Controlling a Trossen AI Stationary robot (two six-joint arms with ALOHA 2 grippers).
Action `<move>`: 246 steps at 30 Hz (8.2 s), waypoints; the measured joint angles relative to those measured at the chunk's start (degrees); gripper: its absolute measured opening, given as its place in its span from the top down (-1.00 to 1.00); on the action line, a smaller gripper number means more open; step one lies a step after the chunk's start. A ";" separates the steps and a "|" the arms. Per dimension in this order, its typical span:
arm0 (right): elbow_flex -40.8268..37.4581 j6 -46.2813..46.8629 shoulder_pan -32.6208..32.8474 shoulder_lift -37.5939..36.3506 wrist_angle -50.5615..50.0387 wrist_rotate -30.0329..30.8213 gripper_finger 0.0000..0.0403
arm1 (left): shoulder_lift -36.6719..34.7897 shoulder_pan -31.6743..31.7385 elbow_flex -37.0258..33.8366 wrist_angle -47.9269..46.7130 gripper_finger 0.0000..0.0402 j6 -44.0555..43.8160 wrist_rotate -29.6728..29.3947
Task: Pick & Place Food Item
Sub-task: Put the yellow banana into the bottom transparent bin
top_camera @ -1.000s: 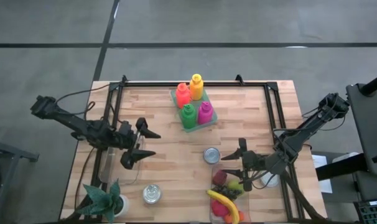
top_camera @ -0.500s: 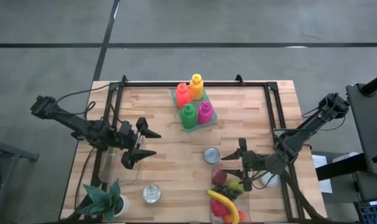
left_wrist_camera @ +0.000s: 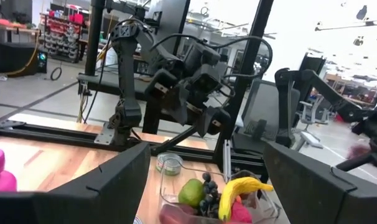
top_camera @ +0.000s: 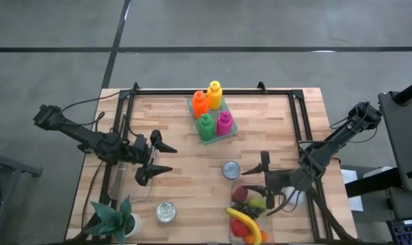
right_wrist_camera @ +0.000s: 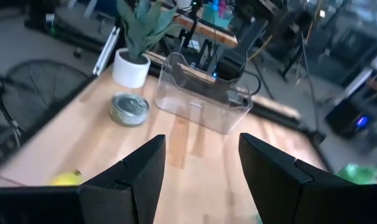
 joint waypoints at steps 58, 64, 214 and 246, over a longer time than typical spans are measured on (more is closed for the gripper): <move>51.87 52.15 0.37 23.99 -50.01 -12.22 0.01 | 0.01 0.02 -0.85 -20.46 -0.59 -2.69 0.06; 61.42 58.44 0.37 32.62 -60.01 -13.14 0.01 | 0.01 0.02 -0.85 -24.51 -0.59 -2.70 0.12; 46.82 121.33 5.26 43.08 -81.44 -19.10 0.64 | 0.01 0.02 -0.85 -27.02 -0.59 -2.67 0.06; 48.37 121.57 5.09 40.04 -80.94 -17.86 -0.35 | 0.01 0.04 -0.85 -27.04 -0.59 -2.69 0.04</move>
